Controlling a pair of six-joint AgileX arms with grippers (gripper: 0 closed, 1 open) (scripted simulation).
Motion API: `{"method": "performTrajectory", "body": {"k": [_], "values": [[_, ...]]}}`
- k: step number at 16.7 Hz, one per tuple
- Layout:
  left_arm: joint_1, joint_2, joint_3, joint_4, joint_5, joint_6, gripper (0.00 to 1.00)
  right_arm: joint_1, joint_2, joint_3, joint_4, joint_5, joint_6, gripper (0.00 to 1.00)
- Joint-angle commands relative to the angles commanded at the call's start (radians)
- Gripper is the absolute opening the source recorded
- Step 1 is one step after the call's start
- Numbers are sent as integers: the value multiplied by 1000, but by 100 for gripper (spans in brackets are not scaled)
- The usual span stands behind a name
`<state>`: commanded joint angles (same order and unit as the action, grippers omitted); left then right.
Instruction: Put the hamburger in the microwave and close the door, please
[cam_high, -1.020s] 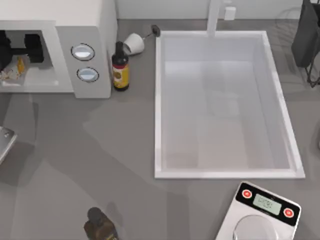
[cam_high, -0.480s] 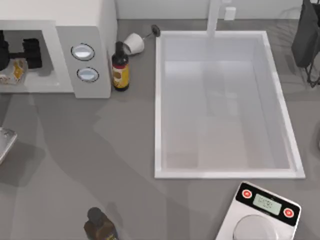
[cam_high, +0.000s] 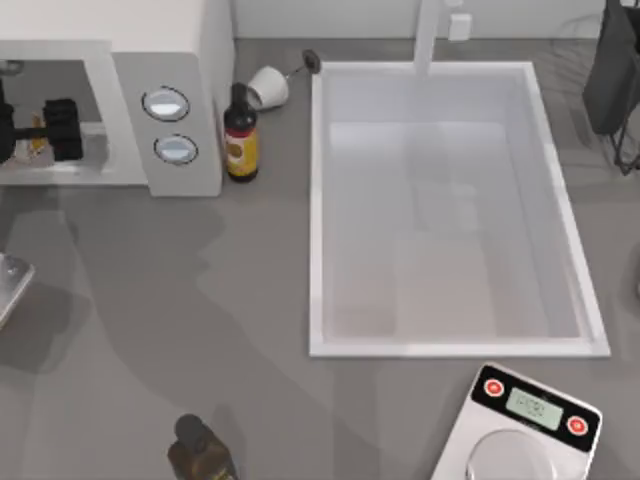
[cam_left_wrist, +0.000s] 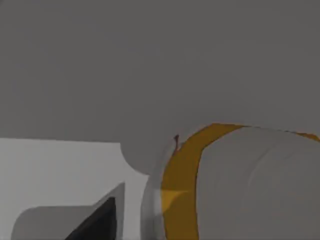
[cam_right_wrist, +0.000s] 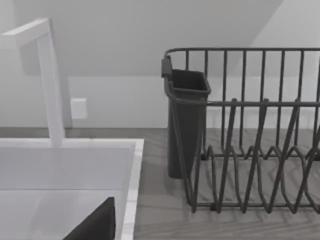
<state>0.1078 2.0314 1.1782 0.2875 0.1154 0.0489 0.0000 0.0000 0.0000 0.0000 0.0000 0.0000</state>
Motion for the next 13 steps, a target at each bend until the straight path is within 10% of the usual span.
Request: {"method": "performTrajectory", "body": {"k": [13], "values": [[-69, -1397, -742, -181, -72, -31, 100, 0, 0, 0, 0, 0, 0, 100]]}}
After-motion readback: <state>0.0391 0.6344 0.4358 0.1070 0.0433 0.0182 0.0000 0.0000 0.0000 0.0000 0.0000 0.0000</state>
